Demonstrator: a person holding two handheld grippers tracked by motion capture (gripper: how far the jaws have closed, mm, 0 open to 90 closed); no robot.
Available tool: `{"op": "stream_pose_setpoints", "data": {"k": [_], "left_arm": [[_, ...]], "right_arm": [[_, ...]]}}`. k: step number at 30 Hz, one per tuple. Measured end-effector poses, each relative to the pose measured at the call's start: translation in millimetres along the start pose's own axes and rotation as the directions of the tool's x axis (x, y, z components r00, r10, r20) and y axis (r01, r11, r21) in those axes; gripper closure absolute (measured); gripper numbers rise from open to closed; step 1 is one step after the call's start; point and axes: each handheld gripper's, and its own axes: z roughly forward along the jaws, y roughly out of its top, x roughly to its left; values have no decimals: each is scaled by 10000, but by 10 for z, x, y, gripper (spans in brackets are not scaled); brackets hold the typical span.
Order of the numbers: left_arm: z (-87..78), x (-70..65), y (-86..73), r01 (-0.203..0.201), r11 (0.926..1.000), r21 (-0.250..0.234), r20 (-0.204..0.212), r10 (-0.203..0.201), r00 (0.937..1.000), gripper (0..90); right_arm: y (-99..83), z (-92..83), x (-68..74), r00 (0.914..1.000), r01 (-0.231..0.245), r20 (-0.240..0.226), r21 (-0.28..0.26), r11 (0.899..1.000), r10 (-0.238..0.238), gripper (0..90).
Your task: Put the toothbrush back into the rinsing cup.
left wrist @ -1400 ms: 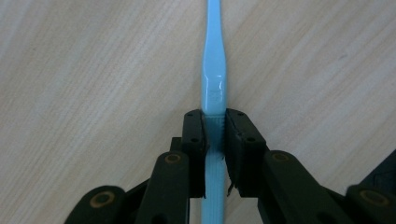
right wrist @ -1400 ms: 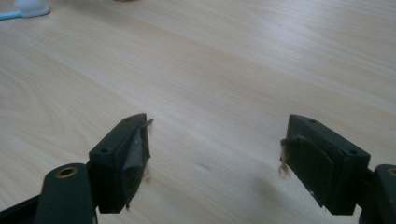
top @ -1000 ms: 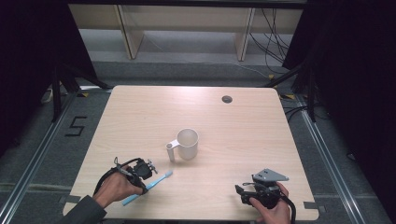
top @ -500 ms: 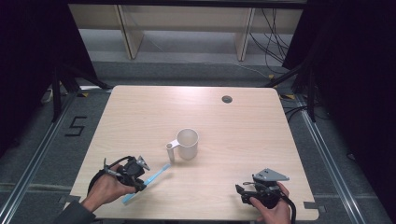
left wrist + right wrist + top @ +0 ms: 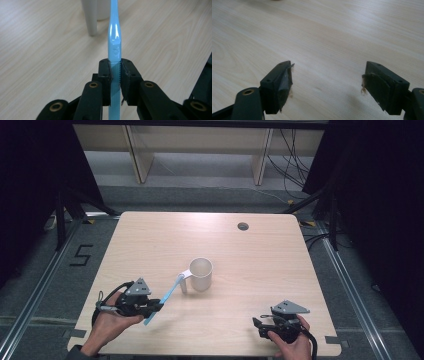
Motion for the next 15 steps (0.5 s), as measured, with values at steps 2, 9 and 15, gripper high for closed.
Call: {"op": "stream_pose_setpoints", "data": {"k": [2, 9, 15], "left_arm": [[-8, 2, 15, 0, 9995, -319, -9, 0, 10000, 787], [-11, -6, 55, 182, 9951, -971, -7, -184, 9998, 787], [-38, 15, 82, 306, 9818, -1875, -96, -330, 9994, 787]], "right_arm": [[-2, -11, 13, 9999, -97, 82, 167, 9998, 96, 236], [1, -11, -14, 9994, 294, 204, 21, 9996, -294, 237], [-3, -4, -13, 9996, 233, 168, -3, 9997, -233, 237]]}}
